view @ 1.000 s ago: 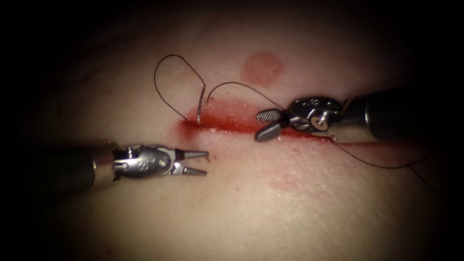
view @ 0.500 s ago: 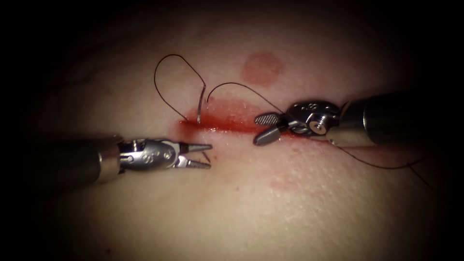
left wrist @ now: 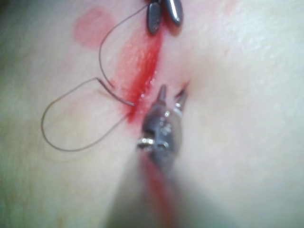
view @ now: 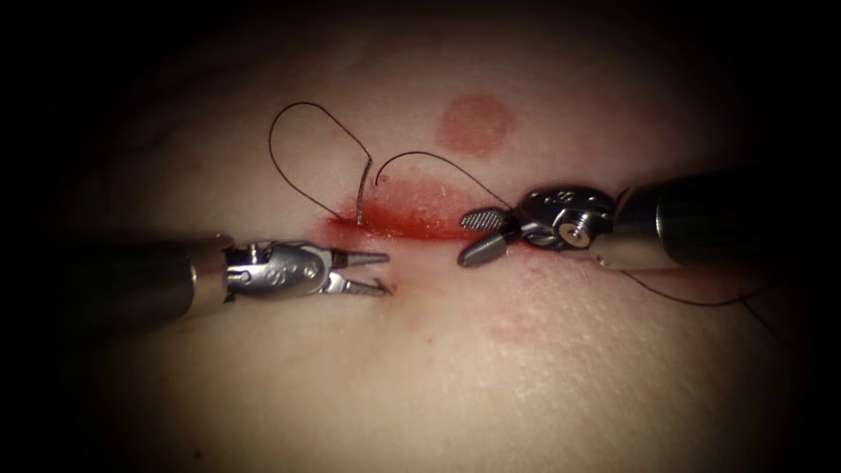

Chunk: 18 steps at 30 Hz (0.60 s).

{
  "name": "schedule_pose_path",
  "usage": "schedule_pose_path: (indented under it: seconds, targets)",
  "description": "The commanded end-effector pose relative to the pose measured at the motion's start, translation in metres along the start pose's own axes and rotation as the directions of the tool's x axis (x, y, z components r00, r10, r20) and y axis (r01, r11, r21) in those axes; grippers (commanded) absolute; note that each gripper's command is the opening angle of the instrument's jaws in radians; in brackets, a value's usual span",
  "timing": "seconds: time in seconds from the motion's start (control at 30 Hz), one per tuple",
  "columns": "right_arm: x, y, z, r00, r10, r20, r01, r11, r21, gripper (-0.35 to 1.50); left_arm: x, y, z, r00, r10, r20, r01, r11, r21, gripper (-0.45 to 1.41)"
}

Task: Wound Closure
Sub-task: Use the left gripper to rotate the needle through the skin.

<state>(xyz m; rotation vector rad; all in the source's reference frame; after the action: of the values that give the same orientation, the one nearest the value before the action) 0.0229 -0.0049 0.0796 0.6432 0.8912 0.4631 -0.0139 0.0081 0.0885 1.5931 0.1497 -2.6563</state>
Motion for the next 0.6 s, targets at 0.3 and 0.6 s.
schedule_pose_path:
  seconds: [0.3, 0.6]
  targets:
    - [-0.0007, 0.0001, 0.0005, 1.000, 0.008, 0.000, -0.008, 1.000, 0.007, 1.25, 0.0007, 0.0011, 0.0009, 1.000, 0.003, 0.005, -0.003, 1.000, -0.011, -0.07]
    - [-0.0007, 0.0000, 0.0005, 1.000, 0.026, -0.008, -0.026, 1.000, 0.008, 1.25, 0.0005, 0.0011, 0.0007, 1.000, 0.005, 0.005, -0.005, 1.000, -0.017, -0.35]
